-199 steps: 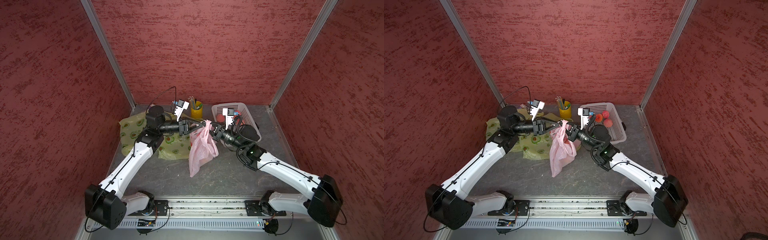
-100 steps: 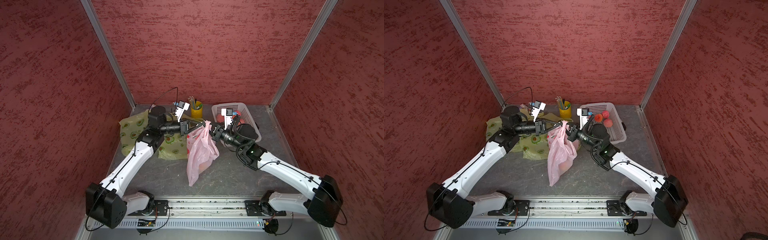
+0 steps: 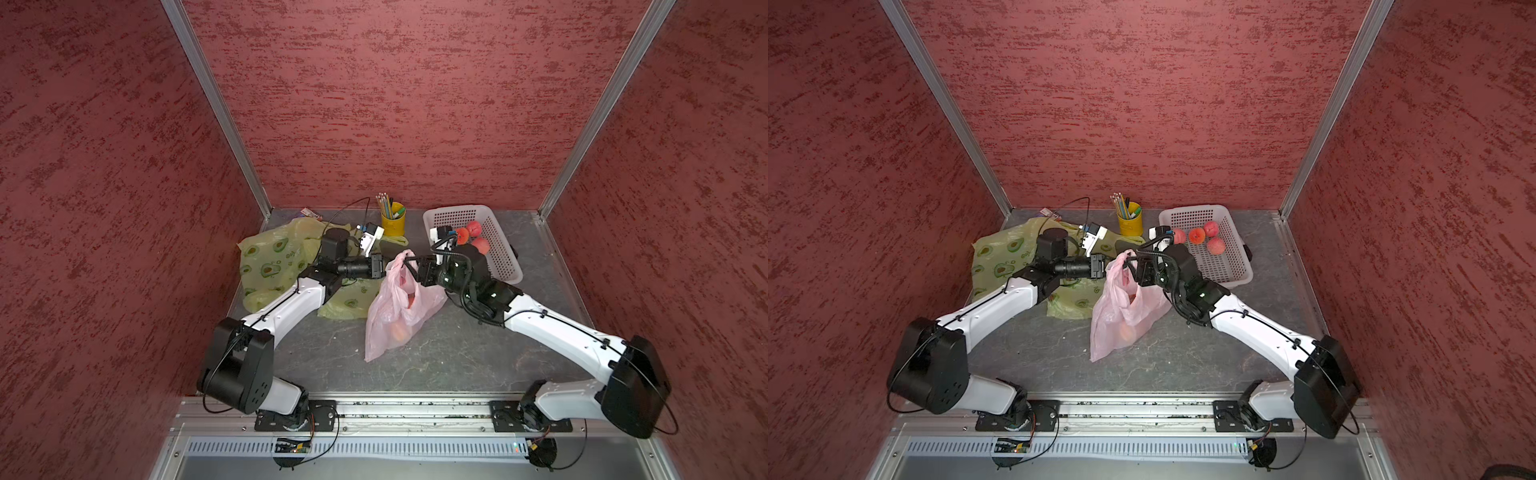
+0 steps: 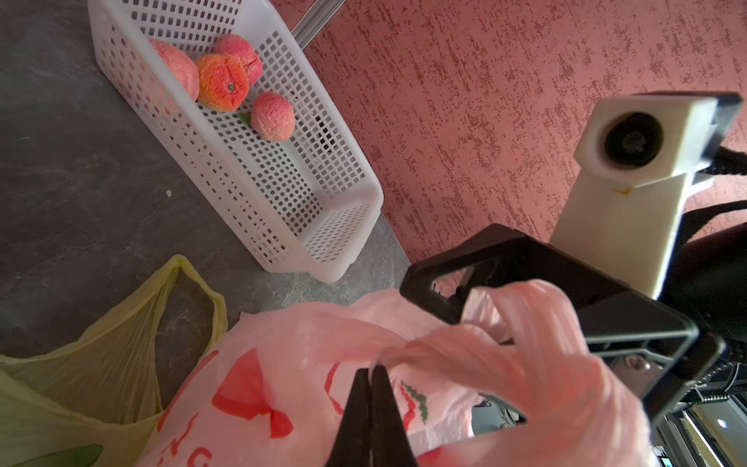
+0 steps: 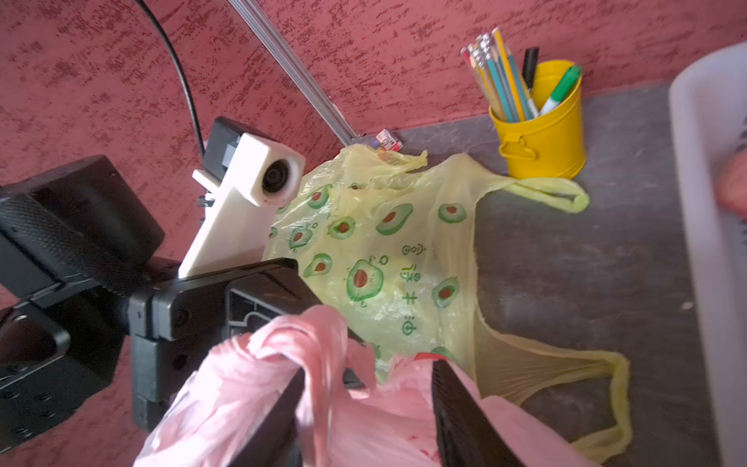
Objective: Place the peach into a plastic bag & tie a knot
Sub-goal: Tie the plastic bag at the center of the board.
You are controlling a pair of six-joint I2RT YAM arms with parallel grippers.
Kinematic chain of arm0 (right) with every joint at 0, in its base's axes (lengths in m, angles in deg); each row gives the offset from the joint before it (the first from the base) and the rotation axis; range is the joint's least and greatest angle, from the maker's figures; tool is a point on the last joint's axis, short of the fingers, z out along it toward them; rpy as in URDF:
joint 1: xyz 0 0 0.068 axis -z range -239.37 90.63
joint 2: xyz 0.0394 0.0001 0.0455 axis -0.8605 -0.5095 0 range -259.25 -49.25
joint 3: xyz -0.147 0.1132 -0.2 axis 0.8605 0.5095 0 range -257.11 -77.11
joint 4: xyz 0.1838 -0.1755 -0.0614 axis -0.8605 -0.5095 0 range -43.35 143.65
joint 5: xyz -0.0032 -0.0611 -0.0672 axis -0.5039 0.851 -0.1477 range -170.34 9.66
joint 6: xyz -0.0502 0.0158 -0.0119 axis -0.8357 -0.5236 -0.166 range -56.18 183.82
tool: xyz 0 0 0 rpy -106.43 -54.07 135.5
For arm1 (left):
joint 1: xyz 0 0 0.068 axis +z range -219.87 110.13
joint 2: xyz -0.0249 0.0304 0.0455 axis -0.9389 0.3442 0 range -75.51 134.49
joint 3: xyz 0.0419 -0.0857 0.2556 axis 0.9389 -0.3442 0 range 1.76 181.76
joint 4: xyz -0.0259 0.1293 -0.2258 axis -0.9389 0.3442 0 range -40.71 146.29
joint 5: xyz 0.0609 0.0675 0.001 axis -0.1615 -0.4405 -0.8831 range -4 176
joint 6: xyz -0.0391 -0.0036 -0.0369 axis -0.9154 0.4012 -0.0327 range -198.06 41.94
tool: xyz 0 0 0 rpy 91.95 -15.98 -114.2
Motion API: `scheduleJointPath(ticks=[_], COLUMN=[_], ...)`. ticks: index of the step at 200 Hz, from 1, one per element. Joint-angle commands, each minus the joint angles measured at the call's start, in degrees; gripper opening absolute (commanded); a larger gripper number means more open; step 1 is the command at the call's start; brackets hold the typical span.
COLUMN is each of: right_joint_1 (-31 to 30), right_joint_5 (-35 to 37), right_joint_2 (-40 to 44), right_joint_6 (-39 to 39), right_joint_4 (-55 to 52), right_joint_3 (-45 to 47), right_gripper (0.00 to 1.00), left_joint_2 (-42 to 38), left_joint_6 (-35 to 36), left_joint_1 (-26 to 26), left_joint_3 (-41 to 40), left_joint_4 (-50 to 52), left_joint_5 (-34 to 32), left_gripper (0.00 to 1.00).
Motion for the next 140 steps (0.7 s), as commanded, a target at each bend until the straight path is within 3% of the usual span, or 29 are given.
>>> scheduleJointPath(ticks=[1, 24, 62, 88, 106, 126, 140], right_joint_1=[0.09, 0.1, 0.1, 0.13, -0.02, -1.14, -2.11], right_joint_5=[6.09, 5.59, 6.98, 2.33, -5.94, -12.37, -12.98], right_joint_2=[3.31, 6.02, 11.14, 13.22, 11.71, 11.31, 11.58], right_joint_6=[-2.99, -5.43, -8.16, -9.07, -6.48, -2.09, -0.63], right_joint_4=[-7.33, -10.73, -16.76, -18.79, -19.38, -14.7, -11.89], right_joint_3=[-2.47, -2.79, -4.02, -5.16, -6.24, -3.79, -2.14], right_gripper=[0.59, 0.66, 0.67, 0.47, 0.33, 0.34, 0.38], left_joint_2=[-0.92, -0.97, -0.85, -1.1, -1.13, -1.29, -1.44], left_joint_6=[0.01, 0.01, 0.01, 0.01, 0.01, 0.01, 0.06], left_joint_1=[0.51, 0.52, 0.7, 0.73, 0.68, 0.63, 0.59], left_joint_3=[0.82, 0.82, 0.82, 1.0, 1.09, 1.18, 1.09], left_joint_4=[-2.4, -2.4, -2.19, -1.94, -1.7, -1.42, -1.34], left_joint_5=[0.06, 0.16, 0.42, 0.35, 0.22, 0.16, 0.03], left_gripper=[0.0, 0.0, 0.0, 0.0, 0.0, 0.0, 0.0])
